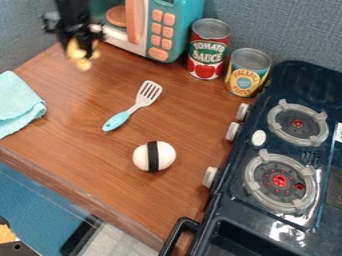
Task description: Move the yellow toy below the yellow can
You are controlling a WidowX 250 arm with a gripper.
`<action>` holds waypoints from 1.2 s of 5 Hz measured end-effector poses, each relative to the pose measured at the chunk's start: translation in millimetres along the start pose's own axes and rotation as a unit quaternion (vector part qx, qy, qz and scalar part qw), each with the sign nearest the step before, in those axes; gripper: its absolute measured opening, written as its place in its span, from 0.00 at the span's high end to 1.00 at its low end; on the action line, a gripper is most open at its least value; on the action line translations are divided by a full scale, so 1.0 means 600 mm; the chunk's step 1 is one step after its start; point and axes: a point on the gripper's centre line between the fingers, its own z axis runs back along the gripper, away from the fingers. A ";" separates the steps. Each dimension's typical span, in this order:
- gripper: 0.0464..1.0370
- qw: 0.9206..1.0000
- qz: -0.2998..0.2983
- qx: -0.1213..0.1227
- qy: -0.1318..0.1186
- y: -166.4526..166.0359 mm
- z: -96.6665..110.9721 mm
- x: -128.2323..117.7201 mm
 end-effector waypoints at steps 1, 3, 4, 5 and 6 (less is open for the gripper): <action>0.75 0.998 -0.051 -0.031 -0.022 -0.077 0.032 0.006; 0.75 0.978 -0.191 -0.090 -0.009 -0.247 0.005 -0.003; 0.75 0.972 -0.214 -0.092 0.027 -0.324 -0.038 -0.027; 0.75 0.971 -0.222 -0.081 0.035 -0.357 -0.060 -0.033; 0.75 0.971 -0.229 -0.051 0.041 -0.366 -0.079 -0.039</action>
